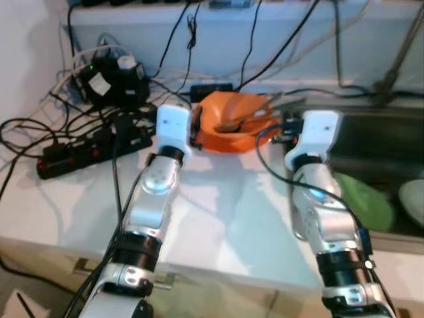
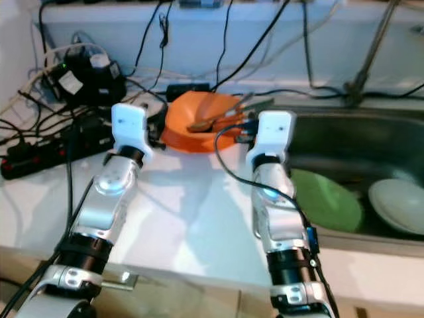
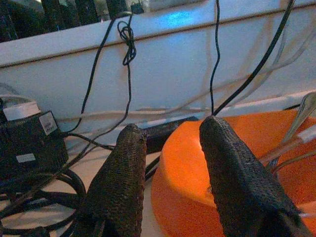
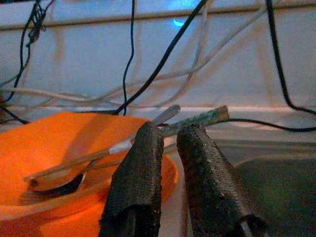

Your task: Kitchen organization

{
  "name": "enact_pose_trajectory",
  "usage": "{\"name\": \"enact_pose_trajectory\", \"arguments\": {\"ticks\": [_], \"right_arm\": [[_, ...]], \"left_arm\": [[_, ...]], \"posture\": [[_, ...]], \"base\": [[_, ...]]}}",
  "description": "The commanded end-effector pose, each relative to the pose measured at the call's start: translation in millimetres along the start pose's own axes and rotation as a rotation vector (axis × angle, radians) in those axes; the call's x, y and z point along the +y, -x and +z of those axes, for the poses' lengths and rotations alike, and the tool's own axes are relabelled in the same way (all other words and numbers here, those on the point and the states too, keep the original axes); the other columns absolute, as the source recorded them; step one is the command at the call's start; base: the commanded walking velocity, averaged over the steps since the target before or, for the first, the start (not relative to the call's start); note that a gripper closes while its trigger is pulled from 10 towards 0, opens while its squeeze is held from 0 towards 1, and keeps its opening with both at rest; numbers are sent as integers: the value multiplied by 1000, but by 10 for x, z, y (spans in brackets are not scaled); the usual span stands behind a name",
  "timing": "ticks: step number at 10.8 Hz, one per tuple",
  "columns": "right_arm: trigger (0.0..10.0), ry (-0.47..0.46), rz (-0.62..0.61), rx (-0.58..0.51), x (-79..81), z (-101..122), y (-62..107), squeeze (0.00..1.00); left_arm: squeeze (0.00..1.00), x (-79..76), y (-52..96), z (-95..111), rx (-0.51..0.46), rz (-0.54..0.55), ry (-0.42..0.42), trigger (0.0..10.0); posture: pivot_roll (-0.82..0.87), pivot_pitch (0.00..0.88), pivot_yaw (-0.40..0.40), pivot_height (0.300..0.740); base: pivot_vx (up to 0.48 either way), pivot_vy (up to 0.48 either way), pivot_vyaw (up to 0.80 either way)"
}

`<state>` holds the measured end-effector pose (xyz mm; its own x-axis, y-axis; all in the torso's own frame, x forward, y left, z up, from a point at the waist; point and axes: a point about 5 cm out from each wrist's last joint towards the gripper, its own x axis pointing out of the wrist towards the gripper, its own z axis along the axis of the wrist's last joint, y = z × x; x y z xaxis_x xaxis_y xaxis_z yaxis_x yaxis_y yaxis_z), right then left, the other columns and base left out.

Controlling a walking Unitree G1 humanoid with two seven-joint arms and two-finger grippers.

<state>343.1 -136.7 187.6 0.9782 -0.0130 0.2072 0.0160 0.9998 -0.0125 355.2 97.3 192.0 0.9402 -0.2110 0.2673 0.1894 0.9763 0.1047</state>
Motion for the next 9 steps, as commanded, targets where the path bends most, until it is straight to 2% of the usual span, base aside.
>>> {"name": "enact_pose_trajectory", "arguments": {"ticks": [1,3,5,6,9], "right_arm": [[10000,4,-16,0,-46,1,1,0],[10000,1,-16,5,-41,-13,9,0],[10000,0,-11,8,-18,-23,11,0],[10000,-1,-12,5,-19,-16,10,0],[10000,-4,-20,5,-14,-26,21,0]], "left_arm": [[0,-43,-5,35,-15,-20,8,10000],[0,-58,0,29,-9,-37,15,10000],[0,-144,-19,12,27,-111,69,10000],[0,-144,-64,22,108,-159,131,10000],[0,31,-97,104,273,-294,157,10000]], "posture": [[32,25,96,740],[34,25,96,740],[34,23,97,740],[35,24,101,740],[47,18,118,740]], "base": [[0,0,0],[0,0,0],[0,0,0],[0,0,0],[0,0,0]]}}
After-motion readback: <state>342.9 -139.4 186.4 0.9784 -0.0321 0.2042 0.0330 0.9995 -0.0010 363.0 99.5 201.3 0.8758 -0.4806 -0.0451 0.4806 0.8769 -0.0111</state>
